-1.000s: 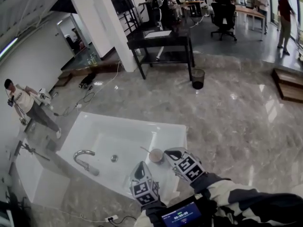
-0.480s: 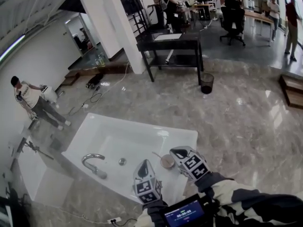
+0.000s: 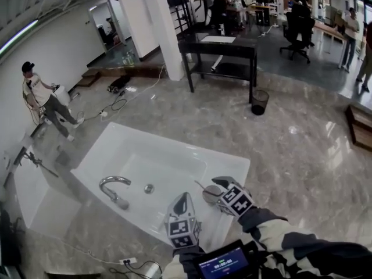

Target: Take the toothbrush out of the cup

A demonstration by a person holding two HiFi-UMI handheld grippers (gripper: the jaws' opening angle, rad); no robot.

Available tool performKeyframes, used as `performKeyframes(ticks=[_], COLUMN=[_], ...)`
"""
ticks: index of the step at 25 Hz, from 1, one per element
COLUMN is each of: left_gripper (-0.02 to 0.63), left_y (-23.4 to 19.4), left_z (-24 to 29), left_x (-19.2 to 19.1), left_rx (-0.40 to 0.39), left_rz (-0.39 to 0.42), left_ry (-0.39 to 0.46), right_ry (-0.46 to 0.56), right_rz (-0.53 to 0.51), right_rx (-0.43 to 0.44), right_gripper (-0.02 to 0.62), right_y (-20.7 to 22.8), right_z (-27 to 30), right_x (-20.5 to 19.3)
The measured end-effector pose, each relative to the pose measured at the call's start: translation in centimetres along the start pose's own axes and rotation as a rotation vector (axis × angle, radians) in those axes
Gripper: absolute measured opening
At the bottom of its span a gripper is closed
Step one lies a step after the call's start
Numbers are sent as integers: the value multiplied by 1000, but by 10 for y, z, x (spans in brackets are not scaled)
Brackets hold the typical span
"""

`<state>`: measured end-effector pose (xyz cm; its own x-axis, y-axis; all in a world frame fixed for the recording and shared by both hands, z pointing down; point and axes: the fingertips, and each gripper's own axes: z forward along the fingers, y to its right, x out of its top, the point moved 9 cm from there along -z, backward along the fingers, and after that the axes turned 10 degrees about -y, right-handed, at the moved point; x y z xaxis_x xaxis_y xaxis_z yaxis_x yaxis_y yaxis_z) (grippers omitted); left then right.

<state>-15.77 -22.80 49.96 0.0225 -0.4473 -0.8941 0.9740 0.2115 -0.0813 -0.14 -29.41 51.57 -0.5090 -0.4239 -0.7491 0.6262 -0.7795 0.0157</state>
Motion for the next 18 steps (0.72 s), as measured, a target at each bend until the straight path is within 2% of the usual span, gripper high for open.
performKeyframes(ticks=[5,13,14,15,18], left_gripper=[5,5,5,5,5], left_y=[-1,-14,-15,-16,-17], left_z=[-9,-12,-13,-13,-10], left_x=[-7,-17,-18,-18,-17], left_rx=[-20,17,22,25,28], left_rz=[-19,-79,-85,-90,-93], left_ry=[-8,-22,-23,-22,-22], right_ry=[-90,-184,-191,-194,-185], right_rz=[-49,-132,-152,-166,-168], right_rx=[10,31,25,21,32], right_gripper=[245,244,184,47,29], right_y=[-1,3,3,3,6], right_z=[20,45,46,45,44], right_x=[5,10,11,12,17])
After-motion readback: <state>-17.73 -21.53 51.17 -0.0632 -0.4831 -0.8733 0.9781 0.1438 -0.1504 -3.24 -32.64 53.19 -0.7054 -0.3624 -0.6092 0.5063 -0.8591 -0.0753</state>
